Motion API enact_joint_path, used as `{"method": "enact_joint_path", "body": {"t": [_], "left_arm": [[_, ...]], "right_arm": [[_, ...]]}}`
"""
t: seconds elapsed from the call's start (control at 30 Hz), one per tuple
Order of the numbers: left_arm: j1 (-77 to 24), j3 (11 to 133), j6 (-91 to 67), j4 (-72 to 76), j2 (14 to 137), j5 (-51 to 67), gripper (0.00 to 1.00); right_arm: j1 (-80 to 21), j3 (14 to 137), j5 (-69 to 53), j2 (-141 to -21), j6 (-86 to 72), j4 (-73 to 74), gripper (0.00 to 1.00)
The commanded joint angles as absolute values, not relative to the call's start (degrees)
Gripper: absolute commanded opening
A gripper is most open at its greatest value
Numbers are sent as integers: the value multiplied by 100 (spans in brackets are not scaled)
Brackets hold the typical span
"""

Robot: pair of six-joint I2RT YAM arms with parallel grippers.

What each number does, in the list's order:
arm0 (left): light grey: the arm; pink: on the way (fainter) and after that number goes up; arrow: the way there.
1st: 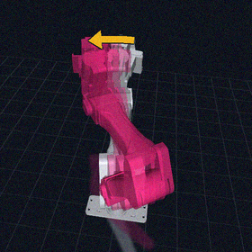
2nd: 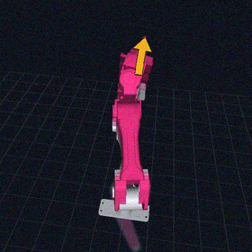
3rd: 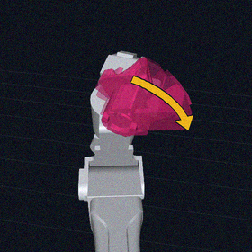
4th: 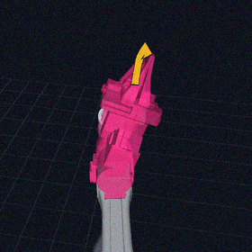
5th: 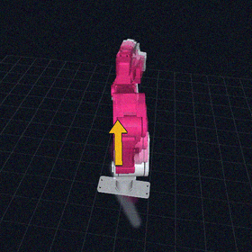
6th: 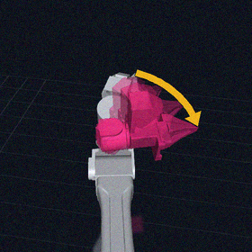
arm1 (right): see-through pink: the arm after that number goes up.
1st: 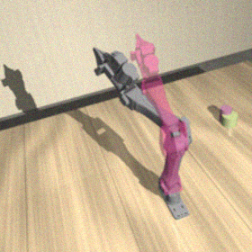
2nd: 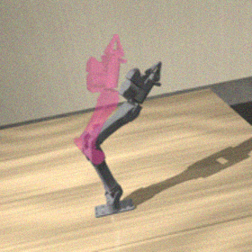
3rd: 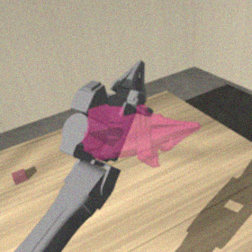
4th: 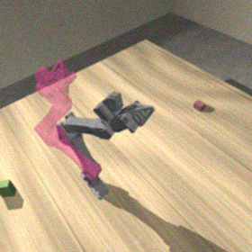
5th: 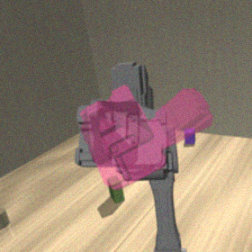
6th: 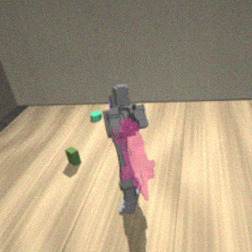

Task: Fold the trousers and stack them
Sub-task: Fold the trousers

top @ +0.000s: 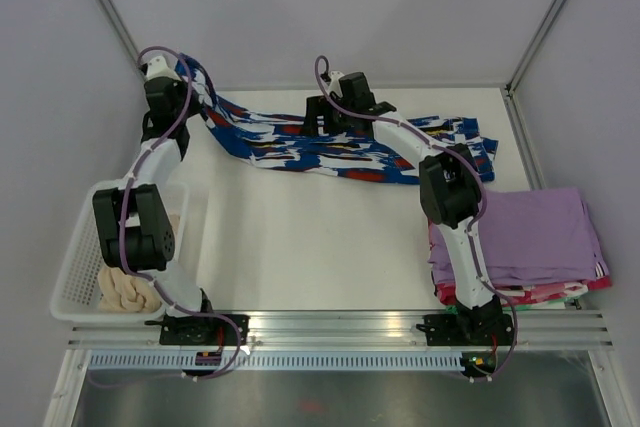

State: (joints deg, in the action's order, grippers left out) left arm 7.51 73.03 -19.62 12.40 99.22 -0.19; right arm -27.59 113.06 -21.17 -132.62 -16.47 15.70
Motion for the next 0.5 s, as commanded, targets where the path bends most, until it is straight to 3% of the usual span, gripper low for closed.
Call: {"method": "enact_joint_path", "body": {"t": [0.0, 0.23, 0.47], "left_arm": [[308, 7462, -1362, 1178, 9571, 107, 2], [-526, 7471, -1529, 1195, 9580, -184, 2], [-1203, 7444, -1731, 1143, 9650, -237, 2]], "right_arm": [[-2663, 11216, -2206, -13263, -1635, 1433, 93], [-2672, 11355, -2408, -13772, -2171, 1002, 92], [-2278, 11347, -1522, -13176, -2723, 1485, 93]]}}
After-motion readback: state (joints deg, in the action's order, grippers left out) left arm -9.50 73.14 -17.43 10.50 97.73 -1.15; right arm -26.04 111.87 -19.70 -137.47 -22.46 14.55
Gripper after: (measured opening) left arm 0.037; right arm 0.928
